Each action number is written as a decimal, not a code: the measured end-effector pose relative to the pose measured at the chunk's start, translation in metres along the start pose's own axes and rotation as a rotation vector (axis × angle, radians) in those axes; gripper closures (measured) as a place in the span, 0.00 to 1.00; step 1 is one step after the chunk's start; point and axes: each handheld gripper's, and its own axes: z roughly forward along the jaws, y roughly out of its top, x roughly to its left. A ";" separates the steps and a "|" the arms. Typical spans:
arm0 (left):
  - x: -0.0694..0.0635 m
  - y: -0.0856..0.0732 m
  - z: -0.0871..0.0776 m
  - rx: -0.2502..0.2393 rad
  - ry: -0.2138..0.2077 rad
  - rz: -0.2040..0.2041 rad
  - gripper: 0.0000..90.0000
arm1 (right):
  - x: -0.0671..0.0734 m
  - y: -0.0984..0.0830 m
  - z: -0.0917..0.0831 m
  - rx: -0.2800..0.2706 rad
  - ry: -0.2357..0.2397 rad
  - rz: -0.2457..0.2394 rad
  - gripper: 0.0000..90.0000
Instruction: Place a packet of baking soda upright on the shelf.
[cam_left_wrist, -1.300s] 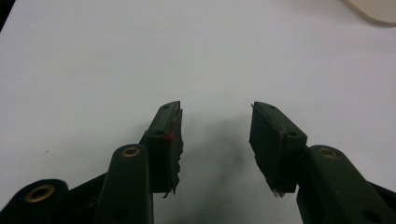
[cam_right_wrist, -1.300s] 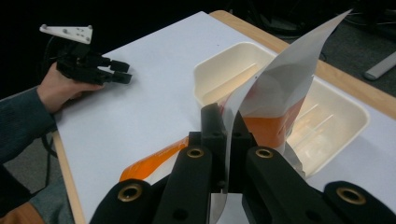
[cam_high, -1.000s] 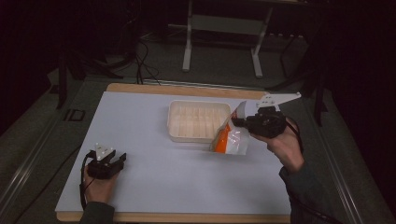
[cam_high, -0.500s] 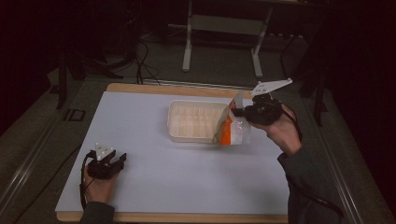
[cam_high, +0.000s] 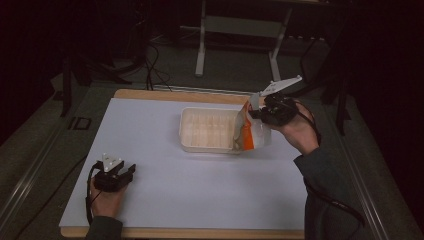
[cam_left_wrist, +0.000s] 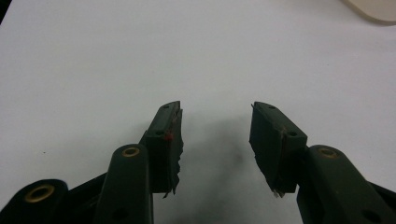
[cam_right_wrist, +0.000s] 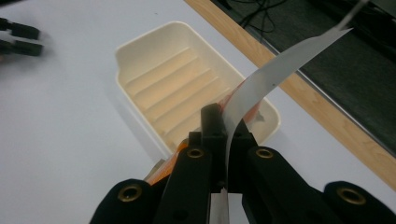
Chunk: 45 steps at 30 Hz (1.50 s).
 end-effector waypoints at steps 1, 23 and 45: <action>0.000 0.000 0.000 -0.001 0.000 -0.001 0.59 | 0.000 0.001 0.000 -0.001 -0.002 0.006 1.00; 0.000 0.000 0.000 -0.002 -0.004 0.002 0.59 | -0.006 0.015 0.016 -0.018 -0.071 0.044 1.00; -0.001 0.000 0.000 -0.006 -0.007 0.001 0.59 | 0.000 0.019 0.038 0.013 -0.064 0.125 1.00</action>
